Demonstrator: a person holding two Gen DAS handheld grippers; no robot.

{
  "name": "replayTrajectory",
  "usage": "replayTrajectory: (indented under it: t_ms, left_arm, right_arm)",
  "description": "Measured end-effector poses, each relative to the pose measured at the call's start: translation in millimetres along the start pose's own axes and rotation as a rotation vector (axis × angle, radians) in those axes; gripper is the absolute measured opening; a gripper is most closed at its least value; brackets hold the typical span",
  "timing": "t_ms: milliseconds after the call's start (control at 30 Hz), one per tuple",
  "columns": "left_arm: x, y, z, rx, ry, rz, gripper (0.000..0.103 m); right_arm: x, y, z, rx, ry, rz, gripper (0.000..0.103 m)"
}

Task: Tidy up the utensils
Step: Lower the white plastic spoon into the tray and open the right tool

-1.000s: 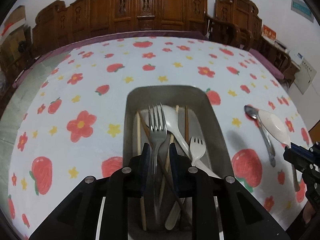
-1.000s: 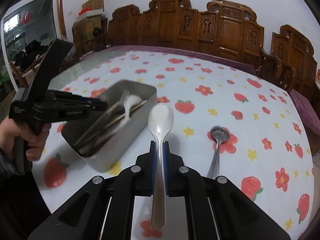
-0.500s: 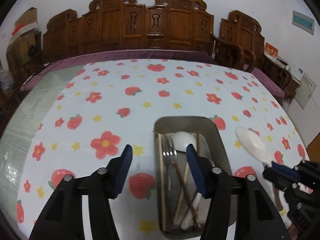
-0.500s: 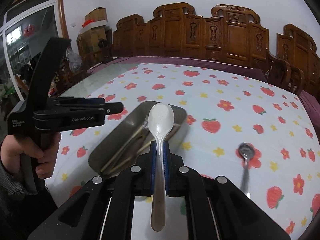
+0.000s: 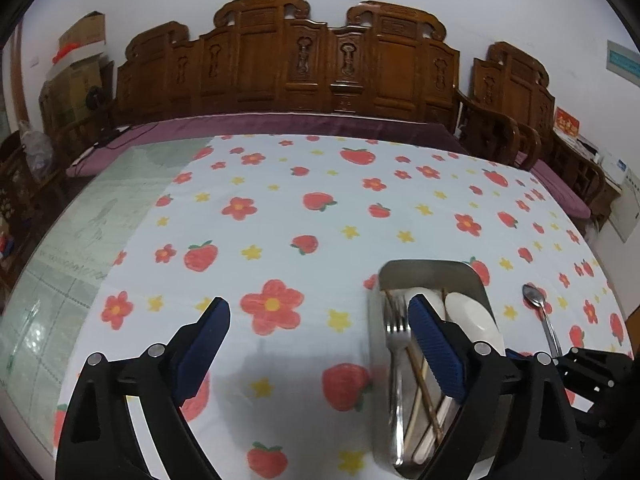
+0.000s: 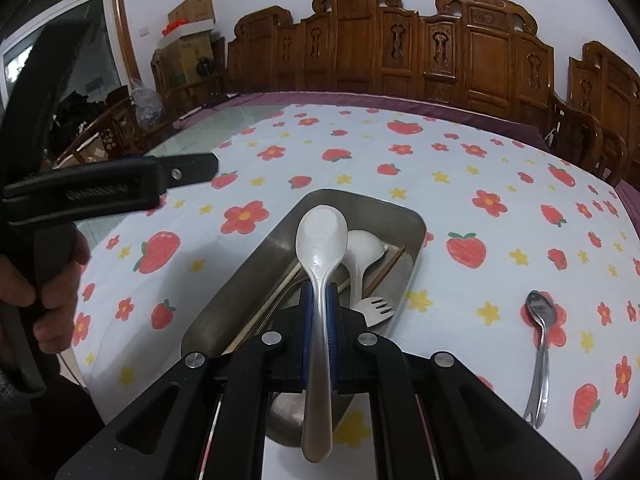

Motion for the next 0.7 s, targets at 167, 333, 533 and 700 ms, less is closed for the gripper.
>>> replayTrajectory:
  t_ms: [167,333,533,700]
  left_arm:
    - [0.6,-0.4,-11.4,0.010,0.014,-0.005,0.087]
    - [0.9,-2.0,-15.2,0.020,0.013,-0.012,0.087]
    - [-0.3,-3.6,-14.7,0.026,0.003,-0.021,0.087]
    - [-0.9,-4.3,-14.0,0.029,0.000,-0.024,0.087]
  right_arm:
    - [5.6,-13.1,-2.4,0.002,-0.017,-0.028,0.008]
    - [11.0,-24.7,0.3,-0.010,-0.042,-0.048,0.008]
    - [21.3,-37.5,7.6,0.023,-0.103,-0.071,0.008]
    - [21.7,-47.9,5.3,0.069,-0.142,-0.097,0.008]
Point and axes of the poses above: each gripper's, at about its wrist camera, not at the fingertips, and y roughly against the way its jaws point, z to its right, x to its top, the point moved 5 cm from there along -y, roughly the way its jaws point, and after that the axes turned 15 degrees about -z, right-handed, at the moved point
